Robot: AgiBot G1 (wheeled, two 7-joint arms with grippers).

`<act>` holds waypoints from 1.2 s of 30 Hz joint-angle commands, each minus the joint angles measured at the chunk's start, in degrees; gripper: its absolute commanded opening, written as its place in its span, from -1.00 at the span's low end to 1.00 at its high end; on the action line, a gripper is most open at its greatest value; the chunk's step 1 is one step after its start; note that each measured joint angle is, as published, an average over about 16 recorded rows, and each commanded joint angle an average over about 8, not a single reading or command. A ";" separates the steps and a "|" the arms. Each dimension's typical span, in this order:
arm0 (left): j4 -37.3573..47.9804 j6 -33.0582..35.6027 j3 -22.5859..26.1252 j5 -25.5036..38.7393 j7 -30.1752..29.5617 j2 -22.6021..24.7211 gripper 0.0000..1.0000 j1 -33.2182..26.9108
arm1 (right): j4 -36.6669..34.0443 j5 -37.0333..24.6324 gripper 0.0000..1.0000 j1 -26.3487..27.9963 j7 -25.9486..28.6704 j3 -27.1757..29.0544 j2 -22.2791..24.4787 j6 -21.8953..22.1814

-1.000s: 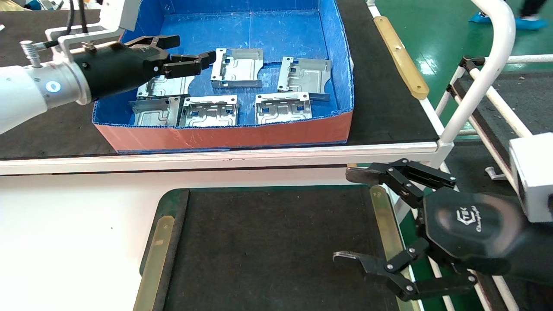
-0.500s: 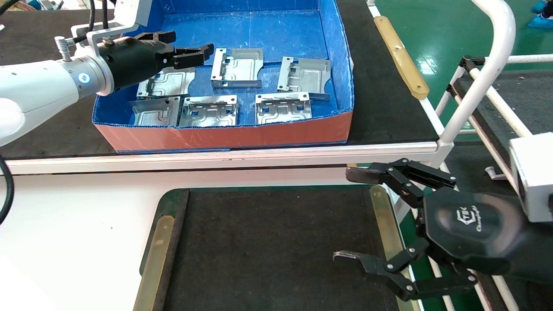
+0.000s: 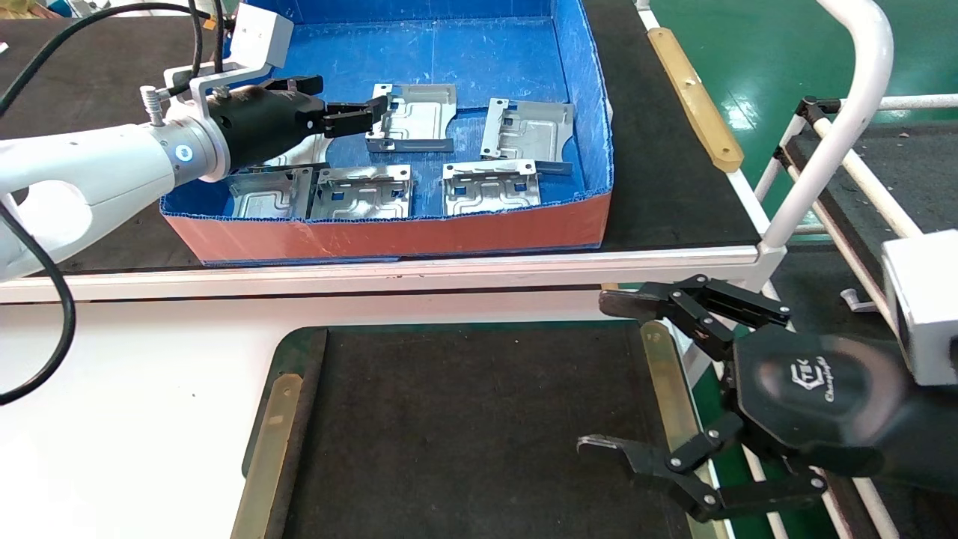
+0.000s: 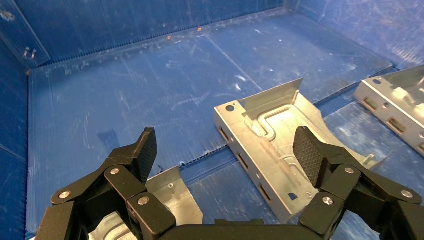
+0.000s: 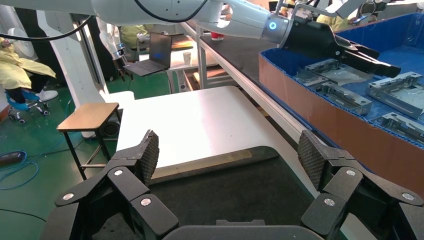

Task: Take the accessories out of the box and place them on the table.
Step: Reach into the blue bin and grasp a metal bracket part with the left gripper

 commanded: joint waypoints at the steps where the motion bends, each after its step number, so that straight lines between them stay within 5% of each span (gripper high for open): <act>1: 0.95 -0.49 -0.18 -0.21 0.68 0.43 1.00 -0.14 | 0.00 0.00 1.00 0.00 0.00 0.00 0.00 0.00; 20: 5.47 -2.96 -0.90 -1.17 3.28 3.32 1.00 -0.82 | -0.01 0.01 1.00 -0.01 0.00 0.00 0.01 0.01; 22: 5.61 -3.05 -0.92 -1.21 3.33 3.40 0.96 -0.84 | -0.01 0.01 0.71 -0.01 0.00 0.00 0.01 0.02; 29: 5.59 -3.07 -0.93 -1.23 3.32 3.36 -0.72 -0.84 | -0.02 0.01 -0.92 -0.02 0.00 0.00 0.01 0.02; 31: 5.54 -3.04 -0.93 -1.23 3.30 3.33 -1.00 -0.84 | -0.02 0.01 -1.00 -0.02 0.00 0.00 0.01 0.02; 36: 5.42 -2.97 -0.92 -1.21 3.27 3.26 -1.00 -0.82 | -0.02 0.01 -1.00 -0.02 0.00 0.00 0.01 0.02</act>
